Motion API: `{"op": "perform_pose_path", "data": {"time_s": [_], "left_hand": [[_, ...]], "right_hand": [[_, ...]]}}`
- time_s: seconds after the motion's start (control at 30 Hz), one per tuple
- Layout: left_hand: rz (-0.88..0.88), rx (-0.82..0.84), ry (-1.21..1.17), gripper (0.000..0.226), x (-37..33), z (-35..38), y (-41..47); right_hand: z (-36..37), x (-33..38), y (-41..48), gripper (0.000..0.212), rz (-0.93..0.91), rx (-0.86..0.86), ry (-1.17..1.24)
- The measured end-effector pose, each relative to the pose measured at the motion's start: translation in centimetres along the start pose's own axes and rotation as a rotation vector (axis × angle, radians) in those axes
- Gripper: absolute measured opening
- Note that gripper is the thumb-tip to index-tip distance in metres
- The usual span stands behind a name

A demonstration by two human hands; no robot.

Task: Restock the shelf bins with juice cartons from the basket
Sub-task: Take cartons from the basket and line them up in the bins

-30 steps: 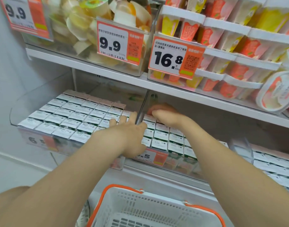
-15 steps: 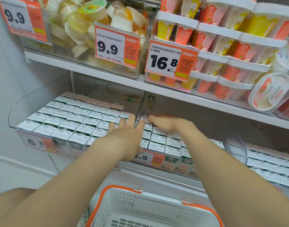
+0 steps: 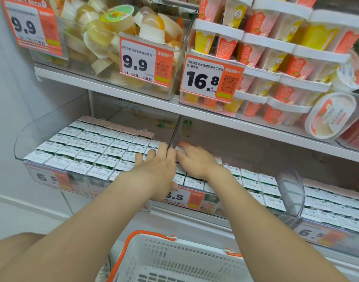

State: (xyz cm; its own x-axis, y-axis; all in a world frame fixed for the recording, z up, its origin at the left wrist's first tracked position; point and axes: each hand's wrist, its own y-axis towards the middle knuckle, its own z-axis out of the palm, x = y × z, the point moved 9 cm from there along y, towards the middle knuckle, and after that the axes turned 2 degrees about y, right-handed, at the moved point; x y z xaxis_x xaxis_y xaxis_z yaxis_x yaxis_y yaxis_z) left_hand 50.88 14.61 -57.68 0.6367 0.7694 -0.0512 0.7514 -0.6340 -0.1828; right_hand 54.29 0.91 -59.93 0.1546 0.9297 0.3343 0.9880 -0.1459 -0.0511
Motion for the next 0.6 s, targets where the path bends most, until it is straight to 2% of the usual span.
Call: {"op": "perform_pose_path", "data": {"time_s": [0.1, 0.23, 0.47, 0.53, 0.6], "left_hand": [[0.002, -0.005, -0.047, 0.06, 0.0, -0.2, 0.1], [-0.005, -0.003, -0.1, 0.064, -0.1, -0.1, -0.2], [-0.013, 0.03, -0.071, 0.1, 0.0, 0.0, -0.2], [-0.026, 0.033, -0.013, 0.104, -0.1, 0.0, -0.2], [-0.039, 0.035, 0.045, 0.105, -0.4, -0.1, -0.4]], "right_hand": [[0.4, 0.4, -0.4, 0.065, -0.004, 0.004, -0.078], [0.6, 0.7, -1.5, 0.089, 0.028, 0.02, -0.142], [1.4, 0.6, -3.1, 0.071, -0.013, 0.092, -0.051], [-1.0, -0.3, -3.2, 0.065, -0.014, -0.007, -0.009], [-3.0, -2.5, -4.0, 0.067, 0.063, -0.139, -0.072]]}}
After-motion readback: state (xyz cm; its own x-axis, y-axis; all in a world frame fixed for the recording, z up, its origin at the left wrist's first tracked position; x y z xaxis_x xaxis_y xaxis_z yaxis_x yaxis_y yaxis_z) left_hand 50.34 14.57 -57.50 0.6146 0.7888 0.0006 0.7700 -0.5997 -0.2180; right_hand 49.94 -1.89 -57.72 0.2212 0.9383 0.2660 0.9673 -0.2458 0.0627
